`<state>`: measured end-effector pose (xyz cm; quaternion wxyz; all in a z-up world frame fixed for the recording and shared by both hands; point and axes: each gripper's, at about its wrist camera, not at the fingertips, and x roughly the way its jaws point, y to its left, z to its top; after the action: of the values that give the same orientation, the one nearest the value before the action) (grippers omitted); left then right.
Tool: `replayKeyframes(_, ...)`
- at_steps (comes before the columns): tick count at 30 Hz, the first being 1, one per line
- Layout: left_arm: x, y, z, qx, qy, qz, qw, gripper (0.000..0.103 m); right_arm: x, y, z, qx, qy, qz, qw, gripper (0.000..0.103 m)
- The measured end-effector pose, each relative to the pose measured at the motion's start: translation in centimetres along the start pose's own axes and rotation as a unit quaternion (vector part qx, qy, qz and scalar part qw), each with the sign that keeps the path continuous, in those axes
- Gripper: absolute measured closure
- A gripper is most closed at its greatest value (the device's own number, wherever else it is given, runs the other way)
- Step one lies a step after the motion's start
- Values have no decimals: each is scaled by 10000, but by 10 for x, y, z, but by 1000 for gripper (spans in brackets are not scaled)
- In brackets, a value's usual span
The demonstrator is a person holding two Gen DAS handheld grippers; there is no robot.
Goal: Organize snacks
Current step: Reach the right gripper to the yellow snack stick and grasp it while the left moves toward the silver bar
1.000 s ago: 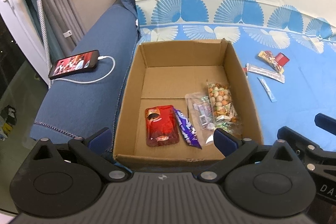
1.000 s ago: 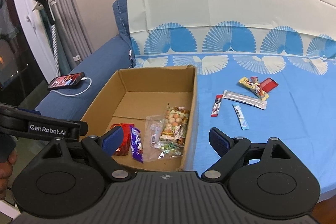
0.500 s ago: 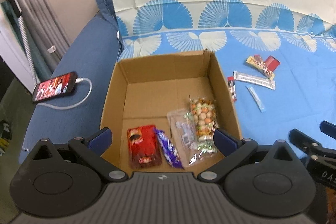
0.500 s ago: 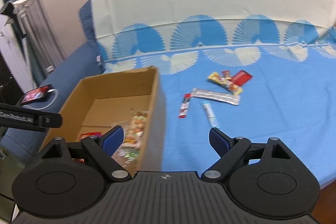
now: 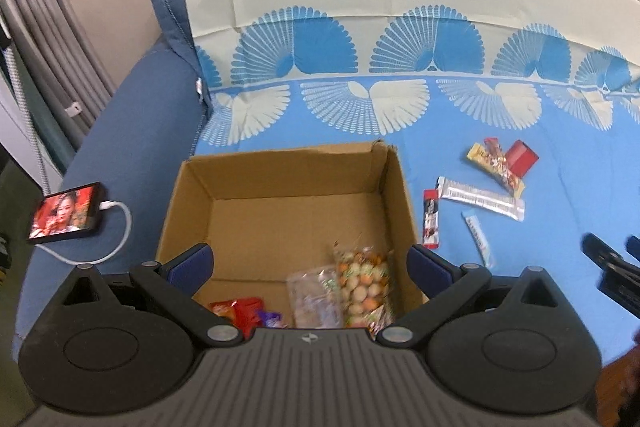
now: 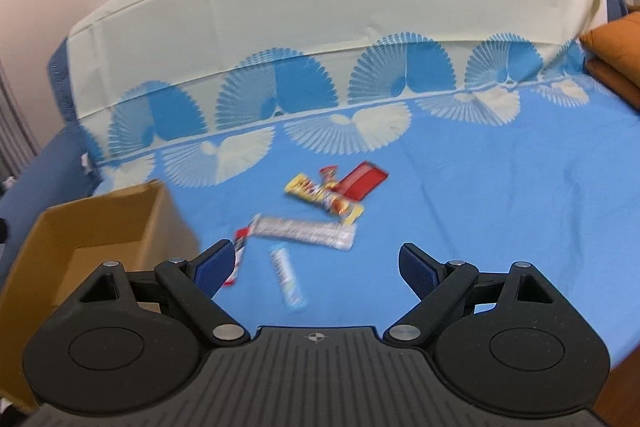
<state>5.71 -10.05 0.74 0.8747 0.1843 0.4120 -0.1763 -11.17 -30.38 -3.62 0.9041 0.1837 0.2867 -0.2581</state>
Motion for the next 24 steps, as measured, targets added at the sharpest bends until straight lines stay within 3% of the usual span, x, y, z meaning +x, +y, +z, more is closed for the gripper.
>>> replayKeyframes(9,46,-18,35,-4,235,81,9997,0,165,-15,28,-850,436,93,9954,11)
replayKeyframes(13,63,-25,45,27,289,150,9995,0,216,-6,34,-1034,633,348,9920,11)
replayKeyframes(16,71,-31,51,60,335,187,9992,0,251,5,31,-1307,813,215,9878,12)
replayKeyframes(17,73,-34,53,76,352,178,9992,0,259,6,29,-1387,827,198,9867,18)
replayKeyframes(20,77,-44,61,156,321,135,9993,0,269,5,20,-1634,919,33,9823,76)
replayKeyframes(24,84,-65,71,263,341,-26,9991,0,235,-17,12,-1387,667,-144,9880,77)
